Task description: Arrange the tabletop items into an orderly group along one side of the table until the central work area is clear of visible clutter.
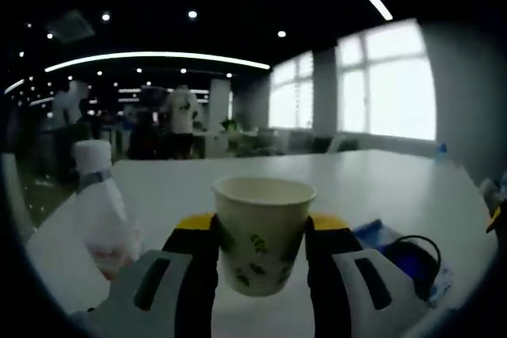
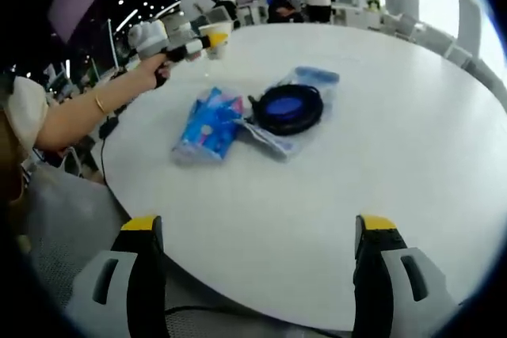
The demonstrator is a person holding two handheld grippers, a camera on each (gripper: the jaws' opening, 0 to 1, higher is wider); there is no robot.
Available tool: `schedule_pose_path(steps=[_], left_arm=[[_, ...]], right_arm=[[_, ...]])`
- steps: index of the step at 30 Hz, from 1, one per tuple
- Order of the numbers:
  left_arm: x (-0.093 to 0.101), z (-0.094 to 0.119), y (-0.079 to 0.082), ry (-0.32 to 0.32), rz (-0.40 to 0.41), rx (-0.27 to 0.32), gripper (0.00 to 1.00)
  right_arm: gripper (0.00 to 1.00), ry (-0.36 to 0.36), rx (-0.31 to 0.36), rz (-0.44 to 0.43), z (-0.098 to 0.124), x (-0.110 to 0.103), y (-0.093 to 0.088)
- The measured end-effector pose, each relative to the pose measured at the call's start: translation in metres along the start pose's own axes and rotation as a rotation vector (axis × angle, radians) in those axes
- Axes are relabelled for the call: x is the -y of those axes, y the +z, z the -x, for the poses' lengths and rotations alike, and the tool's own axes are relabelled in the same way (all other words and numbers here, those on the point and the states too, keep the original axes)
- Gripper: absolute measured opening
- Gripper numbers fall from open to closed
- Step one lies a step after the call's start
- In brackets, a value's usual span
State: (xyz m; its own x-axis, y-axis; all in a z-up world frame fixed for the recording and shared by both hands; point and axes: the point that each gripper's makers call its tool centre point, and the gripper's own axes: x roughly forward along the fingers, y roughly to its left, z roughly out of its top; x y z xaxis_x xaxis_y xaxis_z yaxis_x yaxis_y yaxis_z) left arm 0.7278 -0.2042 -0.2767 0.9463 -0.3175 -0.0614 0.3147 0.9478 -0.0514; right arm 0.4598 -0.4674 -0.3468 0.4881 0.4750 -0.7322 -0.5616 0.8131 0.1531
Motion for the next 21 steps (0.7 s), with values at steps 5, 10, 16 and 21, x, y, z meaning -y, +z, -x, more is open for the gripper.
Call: schedule_pose_path(steps=[5,10,16,21], left_arm=[[-0.006,-0.004,-0.007,0.009,-0.021,0.009,0.4],[-0.017,-0.007,-0.016,0.032,-0.012,-0.002,0.4],[-0.025,-0.008,-0.026,0.05,-0.012,-0.01,0.4],[-0.03,-0.01,-0.034,0.063,0.007,-0.009,0.4]], right_arm=[[0.99,-0.008,-0.008,-0.011,0.0,0.003,-0.002],[0.99,-0.01,-0.021,-0.011,-0.001,0.004,-0.004],[0.99,-0.01,-0.035,-0.015,-0.002,0.004,-0.007],[0.99,-0.007,-0.039,-0.015,-0.003,0.003,-0.009]])
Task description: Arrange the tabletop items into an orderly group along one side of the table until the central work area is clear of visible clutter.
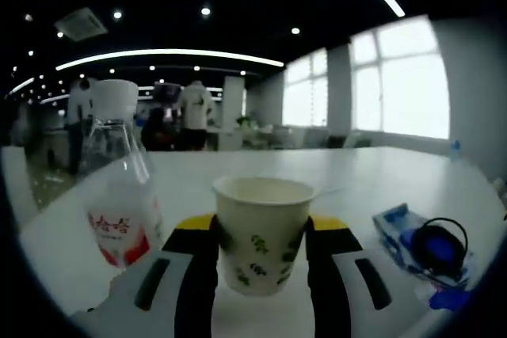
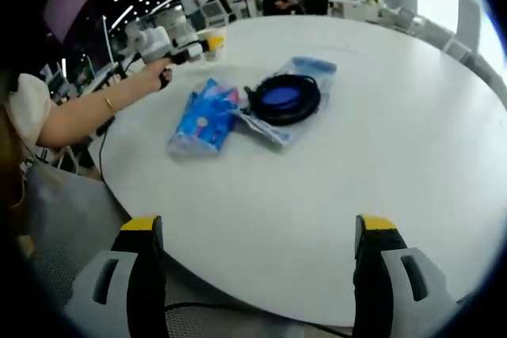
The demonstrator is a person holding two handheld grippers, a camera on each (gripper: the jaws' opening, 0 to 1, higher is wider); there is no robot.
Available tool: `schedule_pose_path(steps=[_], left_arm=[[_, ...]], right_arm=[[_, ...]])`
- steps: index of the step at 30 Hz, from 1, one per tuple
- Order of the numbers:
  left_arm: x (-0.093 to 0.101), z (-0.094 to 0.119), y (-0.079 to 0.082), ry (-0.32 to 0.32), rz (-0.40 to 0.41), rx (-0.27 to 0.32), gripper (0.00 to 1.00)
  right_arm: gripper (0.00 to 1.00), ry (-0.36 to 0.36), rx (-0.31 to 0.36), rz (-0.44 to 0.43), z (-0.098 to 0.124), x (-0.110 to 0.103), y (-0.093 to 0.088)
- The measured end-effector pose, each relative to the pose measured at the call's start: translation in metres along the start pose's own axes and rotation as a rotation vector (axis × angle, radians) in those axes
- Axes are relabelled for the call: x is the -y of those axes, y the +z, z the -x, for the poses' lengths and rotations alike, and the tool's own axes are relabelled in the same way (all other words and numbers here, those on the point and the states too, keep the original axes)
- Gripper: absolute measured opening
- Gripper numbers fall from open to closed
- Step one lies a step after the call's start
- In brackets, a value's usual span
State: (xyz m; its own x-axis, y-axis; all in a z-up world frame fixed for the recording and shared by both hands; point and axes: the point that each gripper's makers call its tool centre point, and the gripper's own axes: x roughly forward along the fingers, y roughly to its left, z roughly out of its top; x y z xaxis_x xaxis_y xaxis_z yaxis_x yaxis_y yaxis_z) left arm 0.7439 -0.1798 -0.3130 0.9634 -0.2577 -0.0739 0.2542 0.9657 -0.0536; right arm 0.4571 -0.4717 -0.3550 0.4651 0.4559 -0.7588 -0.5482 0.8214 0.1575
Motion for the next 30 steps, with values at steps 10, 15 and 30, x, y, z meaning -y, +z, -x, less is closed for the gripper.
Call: schedule_pose_path(steps=[10,15,30], left_arm=[[-0.009,-0.002,-0.005,0.02,-0.004,-0.002,0.4],[-0.009,-0.003,-0.011,0.021,-0.001,-0.013,0.4],[-0.014,-0.003,-0.028,0.03,0.002,-0.056,0.41]], right_arm=[[0.99,-0.005,-0.004,-0.01,0.0,0.001,-0.001],[0.99,-0.004,-0.018,-0.005,0.0,0.0,-0.004],[0.99,0.004,-0.038,0.001,-0.002,-0.002,-0.009]])
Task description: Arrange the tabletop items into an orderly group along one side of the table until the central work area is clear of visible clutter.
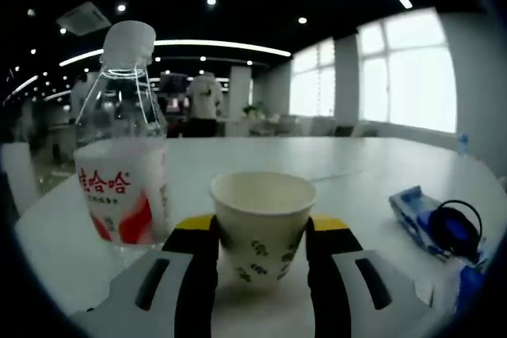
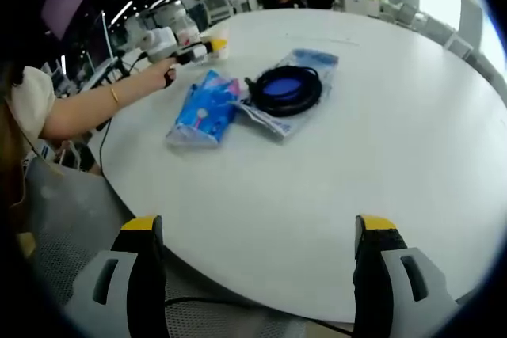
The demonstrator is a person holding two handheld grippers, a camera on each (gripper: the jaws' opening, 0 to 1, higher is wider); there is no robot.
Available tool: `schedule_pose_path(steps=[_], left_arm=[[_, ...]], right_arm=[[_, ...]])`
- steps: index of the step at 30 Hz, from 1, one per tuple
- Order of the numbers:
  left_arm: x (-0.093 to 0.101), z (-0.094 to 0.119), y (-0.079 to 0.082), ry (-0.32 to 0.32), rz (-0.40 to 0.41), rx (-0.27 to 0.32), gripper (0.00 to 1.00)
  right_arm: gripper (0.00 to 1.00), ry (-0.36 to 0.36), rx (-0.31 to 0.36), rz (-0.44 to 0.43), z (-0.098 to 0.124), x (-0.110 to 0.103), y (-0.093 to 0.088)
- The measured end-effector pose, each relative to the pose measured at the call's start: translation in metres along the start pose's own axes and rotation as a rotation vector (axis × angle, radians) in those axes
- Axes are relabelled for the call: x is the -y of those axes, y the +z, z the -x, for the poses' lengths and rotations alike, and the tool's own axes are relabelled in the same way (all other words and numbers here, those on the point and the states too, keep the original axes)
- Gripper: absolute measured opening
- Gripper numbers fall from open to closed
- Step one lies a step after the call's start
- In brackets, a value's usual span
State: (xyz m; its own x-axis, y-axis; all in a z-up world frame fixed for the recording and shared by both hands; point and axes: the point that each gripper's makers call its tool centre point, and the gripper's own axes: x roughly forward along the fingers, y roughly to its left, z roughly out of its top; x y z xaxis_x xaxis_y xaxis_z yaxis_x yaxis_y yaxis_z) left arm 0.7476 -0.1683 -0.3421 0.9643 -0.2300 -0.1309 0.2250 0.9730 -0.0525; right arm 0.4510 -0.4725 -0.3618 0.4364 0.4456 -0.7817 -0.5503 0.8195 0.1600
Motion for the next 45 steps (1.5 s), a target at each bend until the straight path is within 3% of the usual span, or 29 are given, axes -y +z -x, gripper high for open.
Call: schedule_pose_path(steps=[11,21,28,35,40,45], left_arm=[[-0.001,-0.001,-0.007,-0.013,0.014,-0.036,0.43],[0.01,0.007,-0.01,-0.071,-0.022,-0.087,0.57],[0.022,0.019,-0.011,-0.134,-0.018,-0.133,0.76],[0.026,0.033,-0.012,-0.159,-0.05,-0.183,0.83],[0.034,0.043,-0.008,-0.192,-0.005,-0.194,0.98],[0.034,0.05,-0.007,-0.211,-0.016,-0.217,0.99]], right_arm=[[0.99,0.003,-0.015,0.01,-0.001,-0.002,-0.003],[0.99,0.014,0.027,0.007,0.001,-0.003,0.006],[0.99,0.019,0.056,0.009,0.003,-0.005,0.011],[0.99,0.018,0.082,0.013,0.007,-0.005,0.016],[0.99,0.022,0.103,0.011,0.008,-0.006,0.021],[0.99,0.031,0.113,0.021,0.009,-0.008,0.023]])
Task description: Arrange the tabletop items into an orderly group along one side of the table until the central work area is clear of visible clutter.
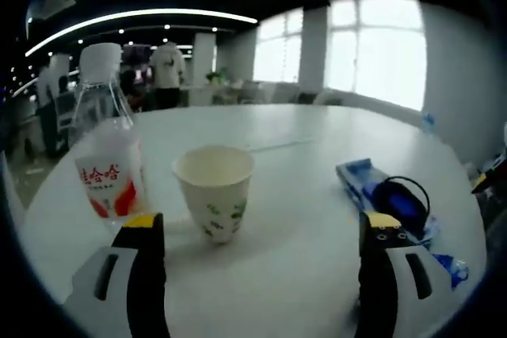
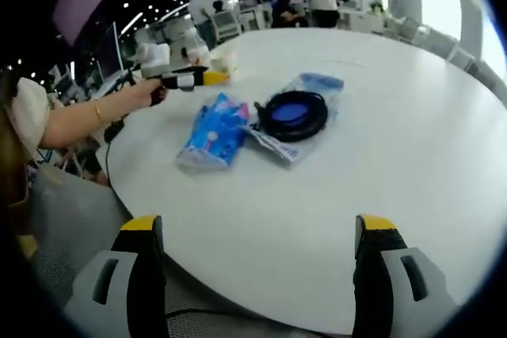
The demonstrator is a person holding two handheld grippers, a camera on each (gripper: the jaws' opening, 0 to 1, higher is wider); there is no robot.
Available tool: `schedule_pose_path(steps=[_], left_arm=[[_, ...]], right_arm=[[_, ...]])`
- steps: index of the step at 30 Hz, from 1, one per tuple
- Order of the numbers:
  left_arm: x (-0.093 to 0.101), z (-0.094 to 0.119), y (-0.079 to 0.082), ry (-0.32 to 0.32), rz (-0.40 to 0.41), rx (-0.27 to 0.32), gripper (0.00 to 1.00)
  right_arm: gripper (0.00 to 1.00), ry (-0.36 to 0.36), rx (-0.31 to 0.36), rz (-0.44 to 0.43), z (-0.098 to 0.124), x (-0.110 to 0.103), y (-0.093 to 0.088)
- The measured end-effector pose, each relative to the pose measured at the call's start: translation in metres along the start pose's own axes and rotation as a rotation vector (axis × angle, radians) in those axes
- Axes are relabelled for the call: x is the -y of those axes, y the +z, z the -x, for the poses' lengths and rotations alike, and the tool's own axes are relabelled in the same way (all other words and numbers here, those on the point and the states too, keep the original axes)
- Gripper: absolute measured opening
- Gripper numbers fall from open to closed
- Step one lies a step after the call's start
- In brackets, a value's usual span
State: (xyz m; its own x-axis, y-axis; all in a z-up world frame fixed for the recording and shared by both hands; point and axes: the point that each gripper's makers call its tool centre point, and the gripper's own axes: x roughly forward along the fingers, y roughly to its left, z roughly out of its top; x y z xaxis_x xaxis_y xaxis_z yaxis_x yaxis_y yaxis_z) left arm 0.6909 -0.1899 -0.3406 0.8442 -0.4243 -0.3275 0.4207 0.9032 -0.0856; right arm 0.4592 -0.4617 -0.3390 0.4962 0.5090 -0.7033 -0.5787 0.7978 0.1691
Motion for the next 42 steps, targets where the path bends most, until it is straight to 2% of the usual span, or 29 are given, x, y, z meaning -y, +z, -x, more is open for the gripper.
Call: schedule_pose_path(steps=[4,9,13,23,32,38,42], left_arm=[[0.001,0.008,-0.004,-0.011,0.004,-0.027,0.99],[0.01,0.021,-0.001,-0.037,-0.024,-0.037,0.99],[0.017,0.032,-0.004,-0.054,-0.014,-0.073,0.99],[0.046,0.054,0.011,-0.13,-0.045,-0.062,0.99],[0.071,0.068,0.021,-0.197,-0.081,-0.056,0.99],[0.084,0.071,0.021,-0.224,-0.083,-0.061,0.99],[0.095,0.068,0.014,-0.246,-0.076,-0.081,0.99]], right_arm=[[0.99,0.003,0.016,0.0,0.001,-0.001,0.004],[0.99,0.02,0.032,0.004,0.001,-0.004,0.007],[0.99,0.031,0.052,-0.002,0.003,-0.006,0.012],[0.99,0.038,0.093,0.022,0.007,-0.008,0.027],[0.99,0.046,0.153,0.05,0.01,-0.001,0.052],[0.99,0.037,0.183,0.067,0.01,0.011,0.066],[0.99,0.03,0.201,0.1,0.01,0.019,0.075]])
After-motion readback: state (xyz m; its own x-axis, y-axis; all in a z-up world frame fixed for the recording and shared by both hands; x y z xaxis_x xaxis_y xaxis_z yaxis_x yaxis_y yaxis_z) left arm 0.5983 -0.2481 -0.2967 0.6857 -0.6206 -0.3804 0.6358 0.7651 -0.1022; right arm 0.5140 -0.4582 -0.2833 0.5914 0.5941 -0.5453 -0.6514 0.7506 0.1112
